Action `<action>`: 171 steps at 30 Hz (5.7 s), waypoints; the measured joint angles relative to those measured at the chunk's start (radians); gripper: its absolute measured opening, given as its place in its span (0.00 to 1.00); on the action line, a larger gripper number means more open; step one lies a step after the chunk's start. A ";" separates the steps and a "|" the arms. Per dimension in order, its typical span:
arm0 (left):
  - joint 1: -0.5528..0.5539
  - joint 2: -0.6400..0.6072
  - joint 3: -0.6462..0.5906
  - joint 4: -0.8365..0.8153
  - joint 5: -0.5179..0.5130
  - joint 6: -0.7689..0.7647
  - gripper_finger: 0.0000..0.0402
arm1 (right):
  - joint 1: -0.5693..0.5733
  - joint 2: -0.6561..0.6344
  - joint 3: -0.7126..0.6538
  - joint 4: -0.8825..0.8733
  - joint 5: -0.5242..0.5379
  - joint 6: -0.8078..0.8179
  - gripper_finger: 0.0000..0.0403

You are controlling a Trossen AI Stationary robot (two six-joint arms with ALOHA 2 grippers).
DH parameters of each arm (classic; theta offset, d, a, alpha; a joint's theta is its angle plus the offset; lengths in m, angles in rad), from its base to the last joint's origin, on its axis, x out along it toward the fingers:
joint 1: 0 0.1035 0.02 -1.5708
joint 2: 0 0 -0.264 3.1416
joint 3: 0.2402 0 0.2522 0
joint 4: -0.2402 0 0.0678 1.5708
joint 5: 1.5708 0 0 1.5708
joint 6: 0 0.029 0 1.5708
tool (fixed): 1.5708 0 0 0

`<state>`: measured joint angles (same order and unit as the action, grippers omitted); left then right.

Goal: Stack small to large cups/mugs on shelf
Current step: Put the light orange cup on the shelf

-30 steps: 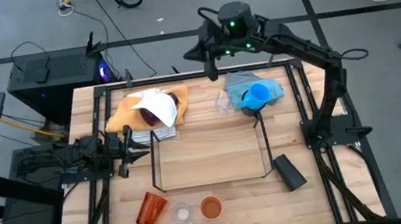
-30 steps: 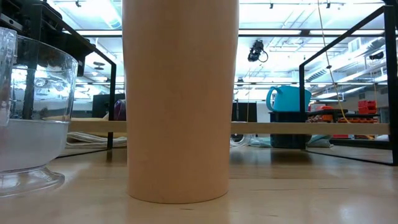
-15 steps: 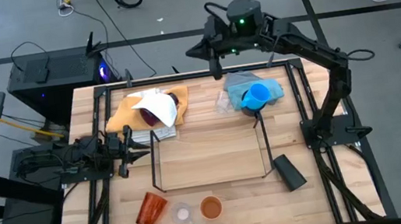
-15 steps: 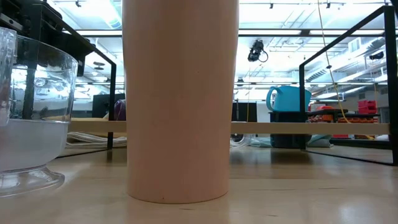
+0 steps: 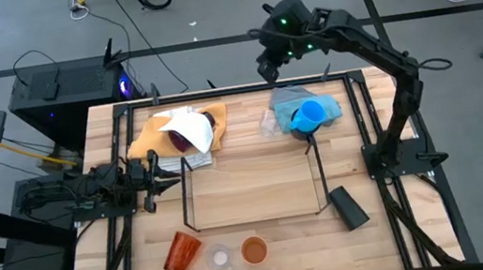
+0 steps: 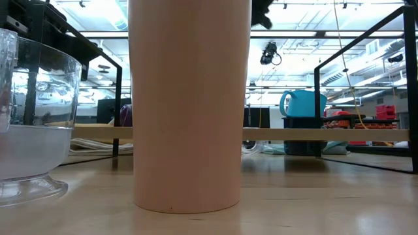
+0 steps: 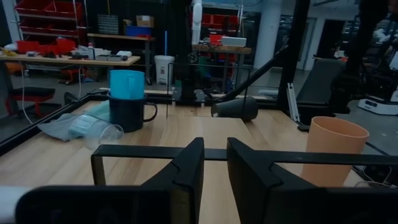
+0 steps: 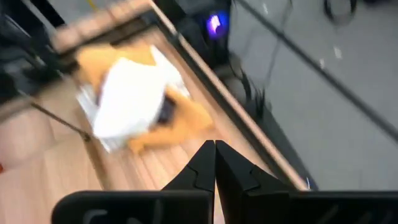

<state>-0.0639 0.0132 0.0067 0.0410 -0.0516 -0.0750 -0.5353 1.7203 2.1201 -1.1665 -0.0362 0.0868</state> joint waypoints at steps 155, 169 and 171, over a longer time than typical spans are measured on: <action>0.107 0.963 1.410 -0.946 -0.309 0.007 0.04 | 0.866 0.149 -0.215 0.215 -0.220 0.245 0.10; 0.106 0.964 1.410 -0.951 -0.285 0.008 0.03 | 0.973 0.241 -0.214 0.400 -0.038 0.159 0.30; 0.106 0.964 1.410 -0.951 -0.285 0.008 0.03 | 0.978 0.265 -0.214 0.420 -0.027 0.145 0.32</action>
<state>0.0418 0.9771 1.4170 -0.9103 -0.3366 -0.0665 0.4428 1.9851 1.9058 -0.7469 -0.0637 0.2321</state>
